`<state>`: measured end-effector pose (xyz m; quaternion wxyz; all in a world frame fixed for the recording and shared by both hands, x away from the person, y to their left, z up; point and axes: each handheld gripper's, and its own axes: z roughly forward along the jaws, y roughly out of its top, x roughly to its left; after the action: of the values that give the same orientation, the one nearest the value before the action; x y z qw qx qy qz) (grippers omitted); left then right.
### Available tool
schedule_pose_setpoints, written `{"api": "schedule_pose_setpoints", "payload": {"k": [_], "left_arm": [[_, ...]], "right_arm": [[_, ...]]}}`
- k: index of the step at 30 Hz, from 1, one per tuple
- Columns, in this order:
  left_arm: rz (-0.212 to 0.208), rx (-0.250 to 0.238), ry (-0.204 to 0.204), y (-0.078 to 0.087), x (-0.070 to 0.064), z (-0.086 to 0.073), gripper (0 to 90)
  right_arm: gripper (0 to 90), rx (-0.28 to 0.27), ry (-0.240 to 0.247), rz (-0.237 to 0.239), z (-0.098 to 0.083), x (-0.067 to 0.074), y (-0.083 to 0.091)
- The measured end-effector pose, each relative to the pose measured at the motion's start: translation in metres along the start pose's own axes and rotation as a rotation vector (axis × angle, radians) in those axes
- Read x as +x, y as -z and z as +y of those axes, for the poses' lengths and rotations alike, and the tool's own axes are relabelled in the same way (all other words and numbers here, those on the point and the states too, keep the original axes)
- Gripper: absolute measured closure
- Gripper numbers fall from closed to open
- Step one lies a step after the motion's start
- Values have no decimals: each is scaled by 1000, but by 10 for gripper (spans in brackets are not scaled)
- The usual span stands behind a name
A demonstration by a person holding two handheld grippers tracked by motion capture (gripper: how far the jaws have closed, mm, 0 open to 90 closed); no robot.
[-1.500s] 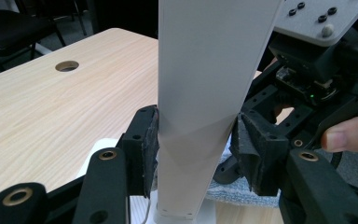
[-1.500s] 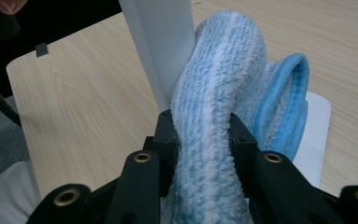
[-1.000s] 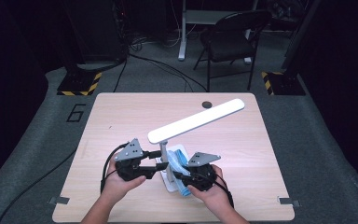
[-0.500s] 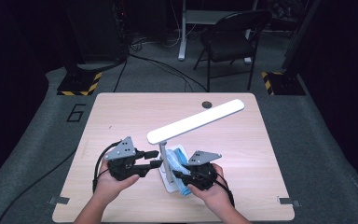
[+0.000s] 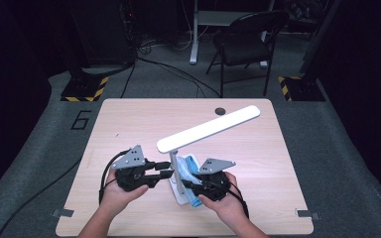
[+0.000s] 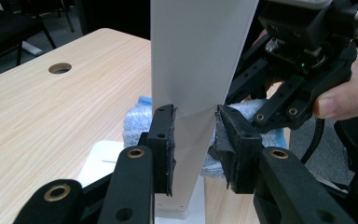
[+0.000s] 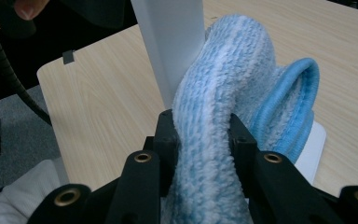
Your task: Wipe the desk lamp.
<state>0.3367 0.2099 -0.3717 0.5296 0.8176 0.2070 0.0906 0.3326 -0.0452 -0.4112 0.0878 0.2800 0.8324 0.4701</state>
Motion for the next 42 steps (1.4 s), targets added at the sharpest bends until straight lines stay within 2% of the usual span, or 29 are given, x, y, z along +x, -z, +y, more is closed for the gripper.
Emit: {"api": "schedule_pose_setpoints", "payload": {"k": [4, 7, 12, 15, 18, 19, 22, 23, 26, 36, 42], "left_arm": [[5, 7, -2, 1, -1, 1, 678], [5, 9, -2, 1, -1, 1, 679], [-5, 14, 14, 0, -1, 2, 683], [-2, 18, 13, 0, -1, 3, 682], [-2, 19, 14, 0, -1, 3, 682], [-2, 18, 15, 0, -1, 3, 682], [0, 19, 9, 1, 0, 2, 682], [-2, 16, 10, 0, 0, 2, 681], [0, 13, 12, 0, 0, 2, 681], [-1, 20, 12, 1, -1, 3, 681], [4, 0, 17, 3, -3, 5, 680]], "right_arm": [[710, -11, 5, 8, 6, 1, 5], [710, -12, 11, -7, 10, 4, 9], [710, -19, 16, -8, 15, 4, 12], [710, -27, 7, -7, 18, 5, 14], [710, -36, 28, -14, 22, 5, 17], [710, -36, 16, -13, 23, 6, 17], [710, -38, 27, -14, 25, 6, 19], [710, -38, 12, -13, 26, 8, 20], [710, -48, 30, -8, 29, 7, 22], [710, -57, 42, -11, 43, 12, 33], [710, -74, 58, -11, 53, 16, 42]]}}
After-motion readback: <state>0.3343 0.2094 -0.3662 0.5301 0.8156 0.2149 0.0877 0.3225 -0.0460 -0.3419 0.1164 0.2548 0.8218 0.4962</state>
